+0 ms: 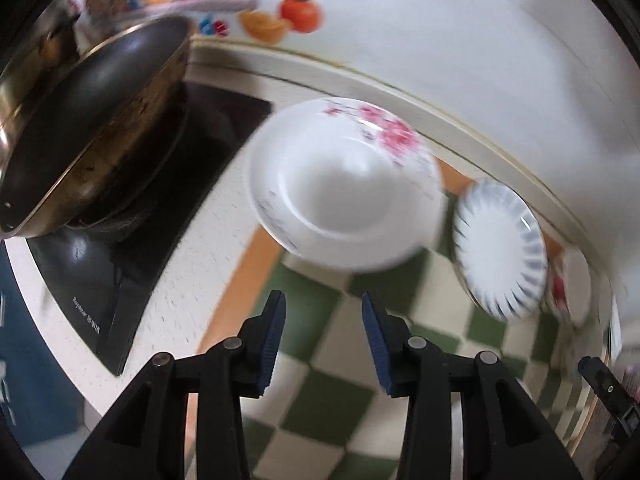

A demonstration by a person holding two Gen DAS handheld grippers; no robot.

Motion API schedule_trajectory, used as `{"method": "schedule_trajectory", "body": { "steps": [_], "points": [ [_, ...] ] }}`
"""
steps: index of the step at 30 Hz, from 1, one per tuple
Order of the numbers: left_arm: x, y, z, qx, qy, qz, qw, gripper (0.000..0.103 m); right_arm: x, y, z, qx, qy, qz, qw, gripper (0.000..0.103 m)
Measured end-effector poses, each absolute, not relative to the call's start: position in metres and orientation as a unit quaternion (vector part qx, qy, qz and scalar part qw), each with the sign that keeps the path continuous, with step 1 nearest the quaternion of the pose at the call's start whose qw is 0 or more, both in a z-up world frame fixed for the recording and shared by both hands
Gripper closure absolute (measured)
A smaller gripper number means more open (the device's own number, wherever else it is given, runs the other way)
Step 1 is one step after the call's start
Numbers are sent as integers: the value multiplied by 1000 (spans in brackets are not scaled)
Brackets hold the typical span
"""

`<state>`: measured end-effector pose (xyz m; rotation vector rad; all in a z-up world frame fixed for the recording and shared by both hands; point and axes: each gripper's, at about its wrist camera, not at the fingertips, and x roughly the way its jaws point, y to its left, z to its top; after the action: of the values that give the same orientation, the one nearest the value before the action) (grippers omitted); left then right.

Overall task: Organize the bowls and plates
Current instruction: 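Grip the pink-blossom plate rim with the left tool while the right tool grips it too, then carry the plate stack with both tools onto the cloth and release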

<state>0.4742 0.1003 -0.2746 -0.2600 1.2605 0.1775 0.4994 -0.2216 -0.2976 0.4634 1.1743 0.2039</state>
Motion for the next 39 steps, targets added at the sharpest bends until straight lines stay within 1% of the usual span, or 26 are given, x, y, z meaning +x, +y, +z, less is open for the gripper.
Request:
{"method": "schedule_trajectory", "body": {
  "steps": [4, 9, 13, 21, 24, 26, 27, 28, 31, 39],
  "points": [
    [501, 132, -300, -143, 592, 112, 785, 66, 561, -166, -307, 192, 547, 124, 805, 54],
    [526, 150, -320, -152, 601, 124, 775, 66, 640, -101, -332, 111, 563, 128, 809, 54],
    [537, 152, -329, -128, 603, 133, 776, 66, 684, -75, -356, 60, 570, 130, 809, 54],
    [553, 159, -346, -134, 615, 125, 767, 66, 746, -48, -401, 31, 594, 138, 792, 55],
    [559, 157, -351, -124, 618, 125, 766, 66, 757, -43, -414, 46, 605, 151, 780, 61],
    [560, 157, -353, -121, 617, 125, 768, 67, 762, -40, -421, 50, 612, 155, 774, 73],
    [560, 157, -354, -120, 615, 127, 769, 70, 764, -39, -425, 55, 616, 161, 769, 77],
    [561, 158, -354, -120, 614, 128, 769, 71, 766, -37, -428, 61, 620, 169, 764, 86],
    [560, 162, -354, -130, 610, 127, 771, 74, 763, -34, -428, 50, 610, 169, 773, 86],
    [554, 159, -350, -139, 606, 118, 775, 75, 748, -50, -420, 69, 604, 171, 776, 88]
  ]
}}
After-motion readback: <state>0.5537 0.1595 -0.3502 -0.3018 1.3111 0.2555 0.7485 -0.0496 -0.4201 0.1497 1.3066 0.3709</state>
